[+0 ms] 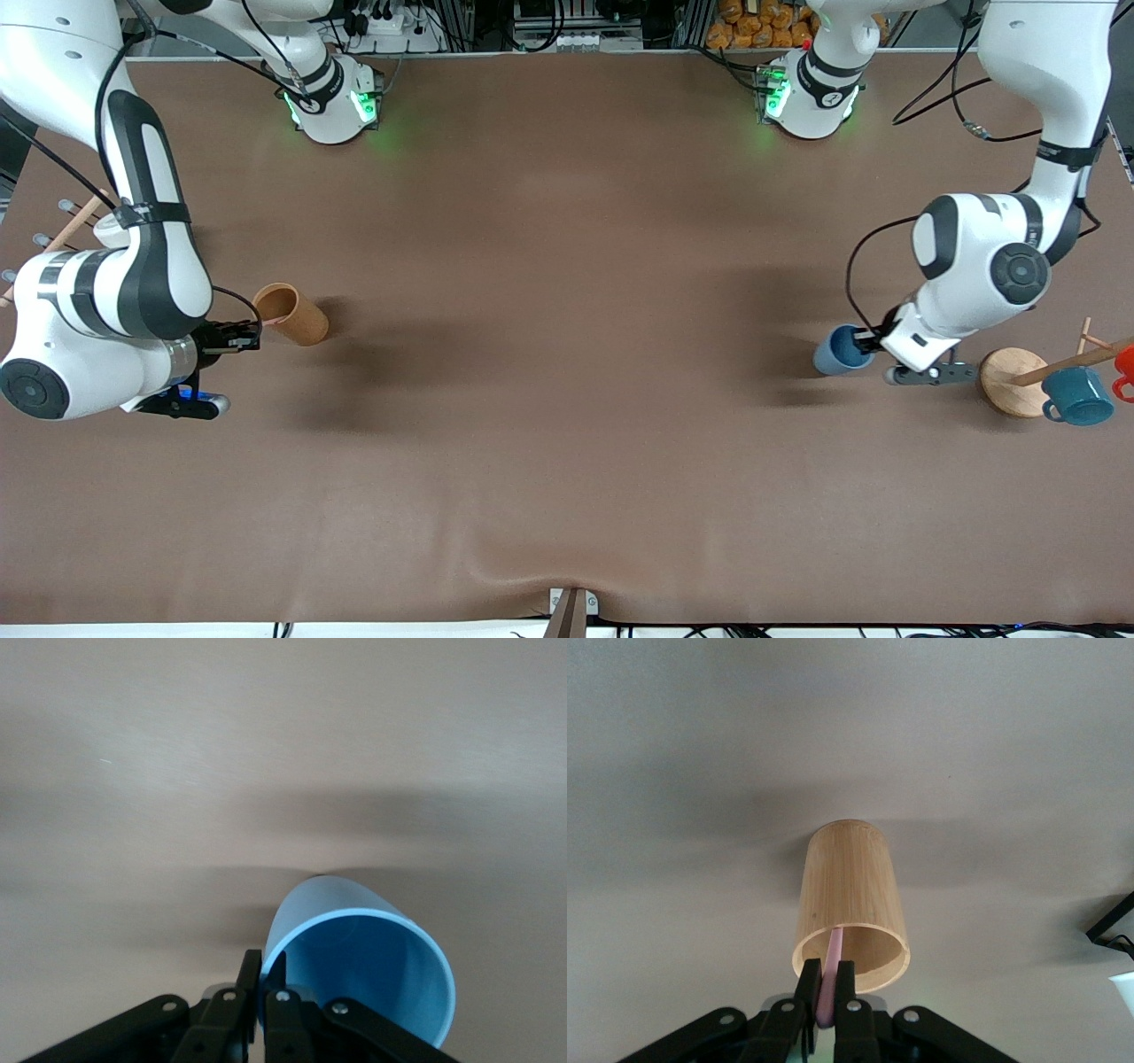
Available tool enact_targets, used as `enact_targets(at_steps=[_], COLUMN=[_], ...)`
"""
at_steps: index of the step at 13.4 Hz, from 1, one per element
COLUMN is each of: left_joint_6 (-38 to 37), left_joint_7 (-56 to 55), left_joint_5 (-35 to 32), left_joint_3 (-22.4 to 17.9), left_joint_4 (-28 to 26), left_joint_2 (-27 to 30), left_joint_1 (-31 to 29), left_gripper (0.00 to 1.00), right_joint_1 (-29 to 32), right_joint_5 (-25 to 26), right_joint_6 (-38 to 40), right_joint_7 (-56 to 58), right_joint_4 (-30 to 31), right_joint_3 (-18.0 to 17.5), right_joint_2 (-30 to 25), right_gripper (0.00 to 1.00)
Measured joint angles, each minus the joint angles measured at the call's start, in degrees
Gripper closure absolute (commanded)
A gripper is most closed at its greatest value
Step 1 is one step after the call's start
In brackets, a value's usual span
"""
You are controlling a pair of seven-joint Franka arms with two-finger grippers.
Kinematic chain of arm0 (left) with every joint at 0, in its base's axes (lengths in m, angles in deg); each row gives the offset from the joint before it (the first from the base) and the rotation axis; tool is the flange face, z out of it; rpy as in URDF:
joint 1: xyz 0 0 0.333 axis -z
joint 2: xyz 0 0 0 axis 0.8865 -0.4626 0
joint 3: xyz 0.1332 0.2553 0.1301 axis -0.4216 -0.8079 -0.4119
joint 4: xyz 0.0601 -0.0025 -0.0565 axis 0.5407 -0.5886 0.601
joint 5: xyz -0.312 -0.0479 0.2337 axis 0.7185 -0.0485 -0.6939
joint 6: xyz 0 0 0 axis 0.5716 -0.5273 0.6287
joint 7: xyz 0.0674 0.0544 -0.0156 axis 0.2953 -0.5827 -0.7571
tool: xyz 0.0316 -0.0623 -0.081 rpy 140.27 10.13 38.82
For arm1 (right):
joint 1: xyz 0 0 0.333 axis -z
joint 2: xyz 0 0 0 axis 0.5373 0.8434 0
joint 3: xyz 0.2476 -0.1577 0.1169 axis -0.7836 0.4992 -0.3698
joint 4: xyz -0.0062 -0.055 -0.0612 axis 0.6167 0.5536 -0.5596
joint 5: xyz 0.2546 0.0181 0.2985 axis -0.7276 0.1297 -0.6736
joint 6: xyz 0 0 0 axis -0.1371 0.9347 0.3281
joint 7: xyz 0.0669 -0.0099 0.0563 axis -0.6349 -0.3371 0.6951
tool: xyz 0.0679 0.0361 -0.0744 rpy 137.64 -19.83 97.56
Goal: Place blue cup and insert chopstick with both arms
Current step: 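Grasp the blue cup with the left gripper while the right gripper grasps the chopstick, then carry the blue cup to mid-table while the right gripper lifts the chopstick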
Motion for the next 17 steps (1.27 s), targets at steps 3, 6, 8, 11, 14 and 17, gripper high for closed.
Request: enact_targets(at_steps=[3, 6, 8, 11, 14, 17], left_joint_6=[-3.4, -4.13, -4.13, -4.13, -4.12, -4.07], left_joint_7=[-10.3, -22.59, -30.57, -40.47, -49.93, -58.39], left_joint_5=[0.0, 0.0, 0.0, 0.0, 0.0, -1.89], left_joint_3=[7.24, 14.73, 18.87, 20.28, 20.35, 20.3], left_joint_4=[0.03, 0.06, 0.24, 1.05, 2.9, 5.77], left_joint_2=[2.19, 3.17, 3.17, 2.91, 1.35, -1.56], left_joint_1=[0.16, 0.56, 1.21, 6.03, 12.16, 17.03], left_gripper=[1.0, 1.0, 1.0, 1.0, 1.0, 1.0], right_joint_1=[-0.01, -0.15, -0.36, -0.85, -1.51, -2.51], right_joint_5=[0.02, 0.04, 0.05, 0.08, 0.29, 1.28], right_joint_6=[1.02, 6.2, 11.06, 17.39, 22.13, 24.39], right_joint_7=[0.01, 0.01, 0.01, 0.01, 0.01, 0.01], right_joint_4=[-0.59, -3.99, -7.46, -13.01, -18.3, -21.28], right_joint_3=[-0.02, -0.14, -0.18, -0.24, -0.3, -0.36], right_joint_2=[-0.18, -0.49, -0.96, -1.54, -2.19, -4.13], right_gripper=[1.0, 1.0, 1.0, 1.0, 1.0, 1.0])
